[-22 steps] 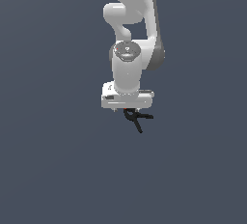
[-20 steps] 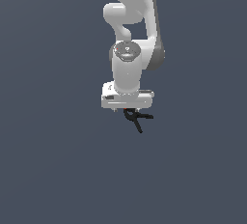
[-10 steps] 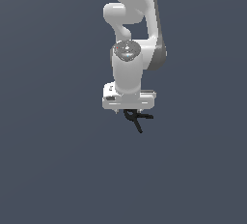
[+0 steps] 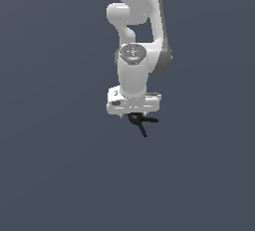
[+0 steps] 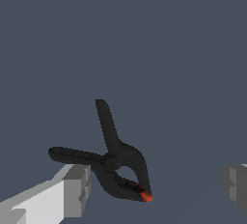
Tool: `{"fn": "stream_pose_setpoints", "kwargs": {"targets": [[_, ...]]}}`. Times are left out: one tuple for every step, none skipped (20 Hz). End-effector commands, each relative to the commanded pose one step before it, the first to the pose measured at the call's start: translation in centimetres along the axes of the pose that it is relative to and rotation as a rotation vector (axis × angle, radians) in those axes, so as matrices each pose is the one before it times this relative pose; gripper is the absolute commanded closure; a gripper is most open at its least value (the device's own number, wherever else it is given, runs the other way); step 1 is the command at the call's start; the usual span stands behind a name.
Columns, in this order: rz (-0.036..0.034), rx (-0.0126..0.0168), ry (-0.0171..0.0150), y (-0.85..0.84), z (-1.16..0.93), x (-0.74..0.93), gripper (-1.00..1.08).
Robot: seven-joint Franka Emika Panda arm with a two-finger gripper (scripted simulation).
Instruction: Pick up the object and move it to a goal position.
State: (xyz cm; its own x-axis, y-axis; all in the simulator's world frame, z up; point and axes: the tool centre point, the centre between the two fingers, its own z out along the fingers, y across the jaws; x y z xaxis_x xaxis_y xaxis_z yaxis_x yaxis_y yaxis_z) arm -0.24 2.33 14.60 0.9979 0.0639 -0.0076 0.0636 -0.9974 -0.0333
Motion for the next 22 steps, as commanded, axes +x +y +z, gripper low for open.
{"fn": "stream_pose_setpoints", "kwargs": {"targets": [[-0.04072, -0.00353, -0.00056, -0.170, 0.459, -0.213, -0.92], [-0.01996, -0.00164, -0.00013, -0.089, 0.216, -0.097, -0.92], [-0.02161, -0.00173, -0.00016, -0.098, 0.232, -0.105, -0.92], [-0.02336, -0.00183, -0.00020, -0.111, 0.249, -0.112, -0.92], [-0.02508, -0.00189, -0.00023, -0.124, 0.265, -0.119, -0.92], [-0.02683, -0.00193, -0.00025, -0.138, 0.281, -0.125, -0.92], [-0.02860, -0.00197, -0.00027, -0.154, 0.297, -0.131, -0.92], [-0.03040, -0.00198, -0.00029, -0.171, 0.312, -0.136, -0.92], [-0.03220, -0.00199, -0.00031, -0.190, 0.327, -0.140, -0.92], [-0.03376, -0.00195, -0.00032, -0.208, 0.339, -0.142, -0.92], [-0.03405, -0.00184, -0.00030, -0.218, 0.338, -0.137, -0.92], [-0.03412, -0.00171, -0.00028, -0.228, 0.334, -0.131, -0.92], [-0.03419, -0.00159, -0.00025, -0.237, 0.331, -0.125, -0.92], [-0.03426, -0.00147, -0.00022, -0.246, 0.327, -0.118, -0.92], [-0.03433, -0.00135, -0.00017, -0.255, 0.323, -0.111, -0.92], [-0.03419, -0.00122, -0.00012, -0.262, 0.318, -0.103, -0.92], [-0.03275, -0.00106, -0.00006, -0.258, 0.301, -0.091, -0.92], [-0.03103, -0.00092, -0.00001, -0.251, 0.281, -0.079, -0.92], [-0.02930, -0.00078, 0.00004, -0.243, 0.263, -0.068, -0.92], [-0.02757, -0.00067, 0.00009, -0.233, 0.244, -0.057, -0.92], [-0.02581, -0.00057, 0.00013, -0.222, 0.226, -0.048, -0.92], [-0.02406, -0.00048, 0.00016, -0.210, 0.209, -0.040, -0.92]]}}
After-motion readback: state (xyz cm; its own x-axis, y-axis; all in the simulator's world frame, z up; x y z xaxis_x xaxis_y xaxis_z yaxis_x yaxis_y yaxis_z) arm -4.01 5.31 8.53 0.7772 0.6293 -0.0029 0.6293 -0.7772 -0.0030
